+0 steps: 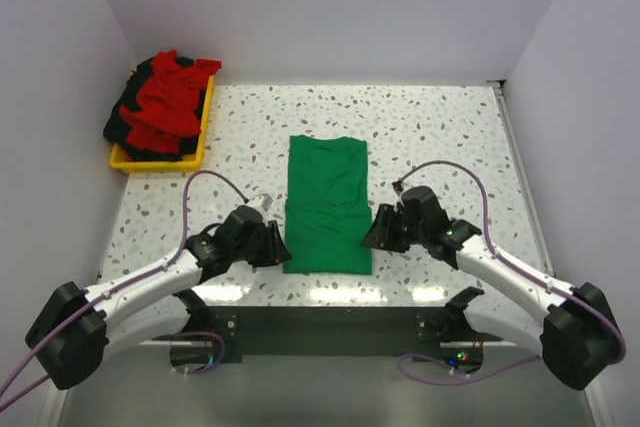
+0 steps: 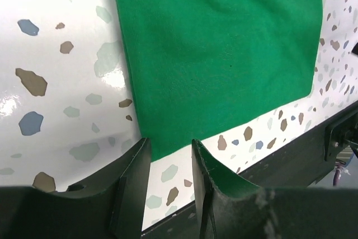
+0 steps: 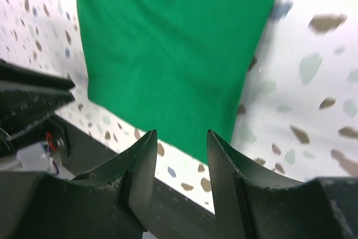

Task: Fold and stack the t-shirts
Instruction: Fold the tshirt

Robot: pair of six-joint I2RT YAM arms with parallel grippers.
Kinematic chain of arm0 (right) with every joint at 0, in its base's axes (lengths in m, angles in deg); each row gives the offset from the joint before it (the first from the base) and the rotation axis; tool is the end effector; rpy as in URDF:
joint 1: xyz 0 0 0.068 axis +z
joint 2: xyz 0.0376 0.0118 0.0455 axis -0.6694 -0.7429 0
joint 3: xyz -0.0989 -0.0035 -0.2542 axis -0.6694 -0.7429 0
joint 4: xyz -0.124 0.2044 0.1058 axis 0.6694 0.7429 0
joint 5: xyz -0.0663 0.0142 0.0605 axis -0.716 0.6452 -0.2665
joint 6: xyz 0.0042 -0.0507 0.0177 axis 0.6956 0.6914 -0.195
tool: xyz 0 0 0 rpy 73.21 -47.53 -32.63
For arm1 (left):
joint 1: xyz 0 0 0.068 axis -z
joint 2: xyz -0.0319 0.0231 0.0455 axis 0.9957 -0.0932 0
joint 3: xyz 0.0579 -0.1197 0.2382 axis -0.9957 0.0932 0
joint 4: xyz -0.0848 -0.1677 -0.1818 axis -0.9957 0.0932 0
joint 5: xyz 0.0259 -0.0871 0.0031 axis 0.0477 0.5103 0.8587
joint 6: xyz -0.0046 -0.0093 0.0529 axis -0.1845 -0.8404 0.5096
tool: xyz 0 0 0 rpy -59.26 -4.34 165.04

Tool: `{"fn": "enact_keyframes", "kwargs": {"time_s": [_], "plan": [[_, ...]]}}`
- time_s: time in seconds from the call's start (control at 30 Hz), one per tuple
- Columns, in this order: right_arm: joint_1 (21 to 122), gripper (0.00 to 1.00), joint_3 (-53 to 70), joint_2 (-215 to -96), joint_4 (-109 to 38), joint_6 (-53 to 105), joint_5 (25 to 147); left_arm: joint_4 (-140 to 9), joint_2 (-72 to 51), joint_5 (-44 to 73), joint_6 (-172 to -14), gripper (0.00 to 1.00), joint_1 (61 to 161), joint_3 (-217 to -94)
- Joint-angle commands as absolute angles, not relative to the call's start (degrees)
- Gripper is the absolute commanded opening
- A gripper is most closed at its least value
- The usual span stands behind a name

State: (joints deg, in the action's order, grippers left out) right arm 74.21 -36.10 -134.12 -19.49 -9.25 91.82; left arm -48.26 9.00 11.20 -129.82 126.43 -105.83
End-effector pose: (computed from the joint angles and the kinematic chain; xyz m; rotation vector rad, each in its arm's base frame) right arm 0.1708 0.1175 0.1991 0.0988 2.5208 0.8645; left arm 0.1339 -0.1240 0.1676 -0.1053 2.5694 -0.7859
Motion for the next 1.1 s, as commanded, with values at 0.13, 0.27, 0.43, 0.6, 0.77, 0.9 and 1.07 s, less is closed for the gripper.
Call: {"fn": "enact_keyframes", "kwargs": {"time_s": [0.13, 0.27, 0.43, 0.6, 0.77, 0.9, 1.07], "plan": [[80.0, 0.43, -41.8, -131.9, -19.2, -15.1, 93.0, -49.1, 8.8, 13.7, -130.1, 0.39, 126.6, -104.1], [80.9, 0.43, -45.4, -131.0, -18.8, -16.0, 91.9, -48.1, 9.2, 13.5, -130.3, 0.42, 126.6, -103.5], [81.0, 0.43, -47.7, -131.7, -21.5, -17.4, 91.9, -50.2, 8.6, 14.7, -130.6, 0.46, 126.6, -101.8], [81.2, 0.43, -49.4, -133.0, -24.6, -19.6, 92.0, -52.1, 7.6, 15.5, -131.0, 0.46, 126.6, -100.5], [81.4, 0.43, -50.7, -132.2, -25.4, -21.4, 91.2, -53.2, 7.0, 15.3, -131.2, 0.46, 126.7, -99.8], [81.4, 0.37, -51.3, -131.1, -25.0, -22.3, 90.2, -53.3, 6.9, 15.0, -131.3, 0.45, 126.7, -99.3], [81.5, 0.33, -51.6, -130.9, -25.1, -22.8, 89.4, -54.1, 6.3, 14.8, -131.5, 0.41, 126.6, -98.5]]}}
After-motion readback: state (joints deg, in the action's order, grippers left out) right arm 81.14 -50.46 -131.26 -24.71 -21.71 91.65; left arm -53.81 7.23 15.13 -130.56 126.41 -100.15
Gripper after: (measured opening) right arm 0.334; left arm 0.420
